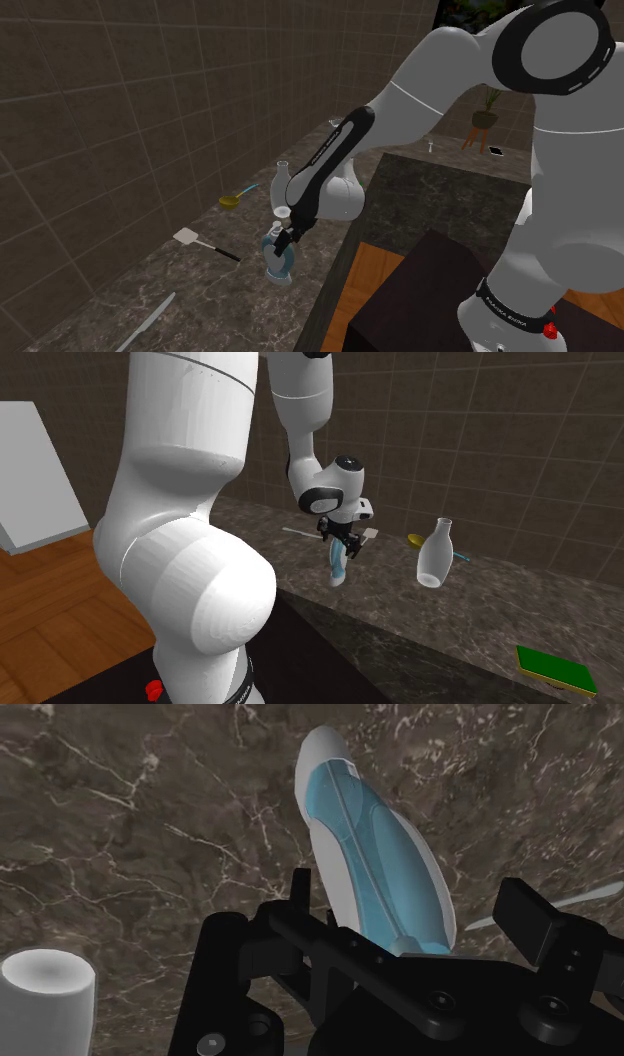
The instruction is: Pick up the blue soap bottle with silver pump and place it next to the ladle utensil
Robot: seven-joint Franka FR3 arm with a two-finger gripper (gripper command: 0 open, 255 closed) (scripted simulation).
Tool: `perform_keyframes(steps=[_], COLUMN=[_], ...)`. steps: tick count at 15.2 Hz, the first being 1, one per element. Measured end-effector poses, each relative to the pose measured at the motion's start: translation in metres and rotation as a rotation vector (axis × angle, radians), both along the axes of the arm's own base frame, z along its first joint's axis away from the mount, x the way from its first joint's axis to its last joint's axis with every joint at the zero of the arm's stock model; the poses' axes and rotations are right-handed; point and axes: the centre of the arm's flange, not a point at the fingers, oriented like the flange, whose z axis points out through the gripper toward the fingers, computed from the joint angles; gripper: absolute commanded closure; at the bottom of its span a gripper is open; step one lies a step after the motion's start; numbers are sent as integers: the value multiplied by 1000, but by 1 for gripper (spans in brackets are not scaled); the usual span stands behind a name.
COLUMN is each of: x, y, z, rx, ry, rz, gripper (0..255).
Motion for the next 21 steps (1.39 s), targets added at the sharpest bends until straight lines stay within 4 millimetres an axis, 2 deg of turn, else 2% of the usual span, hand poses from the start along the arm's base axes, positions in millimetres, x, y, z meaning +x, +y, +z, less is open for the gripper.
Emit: perform_keyframes(steps=[3,4,14,21], x=[0,0,1,0], y=[0,1,0,0], z=[0,0,0,32], rx=[0,0,0,0], ry=[0,0,-1,0], rz=[0,0,-1,0], gripper=[0,255,255,255])
